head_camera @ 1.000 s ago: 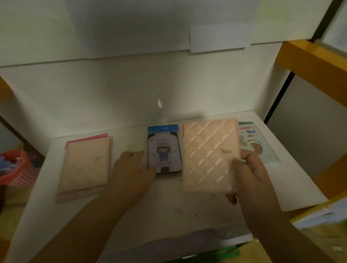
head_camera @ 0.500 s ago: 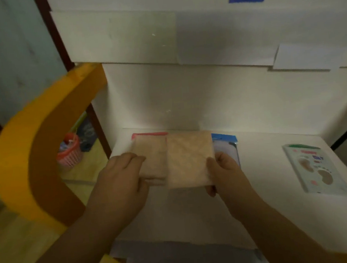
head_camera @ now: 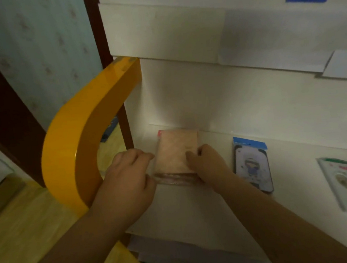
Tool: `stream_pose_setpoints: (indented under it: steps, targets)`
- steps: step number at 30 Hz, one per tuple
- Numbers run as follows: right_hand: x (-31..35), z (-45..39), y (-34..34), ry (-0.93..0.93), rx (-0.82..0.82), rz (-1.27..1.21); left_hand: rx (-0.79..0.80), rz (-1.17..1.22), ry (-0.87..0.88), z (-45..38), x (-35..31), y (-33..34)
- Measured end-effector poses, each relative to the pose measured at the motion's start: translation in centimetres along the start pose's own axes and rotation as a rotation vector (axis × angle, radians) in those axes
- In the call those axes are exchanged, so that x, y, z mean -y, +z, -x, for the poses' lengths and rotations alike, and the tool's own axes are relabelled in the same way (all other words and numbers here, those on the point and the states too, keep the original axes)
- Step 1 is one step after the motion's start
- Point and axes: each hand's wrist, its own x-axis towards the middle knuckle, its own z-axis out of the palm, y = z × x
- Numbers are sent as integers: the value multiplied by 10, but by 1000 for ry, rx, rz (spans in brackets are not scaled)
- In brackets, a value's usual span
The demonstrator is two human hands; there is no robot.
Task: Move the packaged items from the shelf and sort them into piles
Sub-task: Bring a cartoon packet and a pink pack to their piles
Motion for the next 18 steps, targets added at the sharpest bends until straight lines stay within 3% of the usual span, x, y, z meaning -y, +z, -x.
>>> stream_pose_setpoints:
  steps: [9,18]
  targets:
    - [2,12,-6,9,15,199,23,39,49,-9,-3,-1]
    - [-2,65,-58,-273,-277,458,43,59,134,-25,-40,-3]
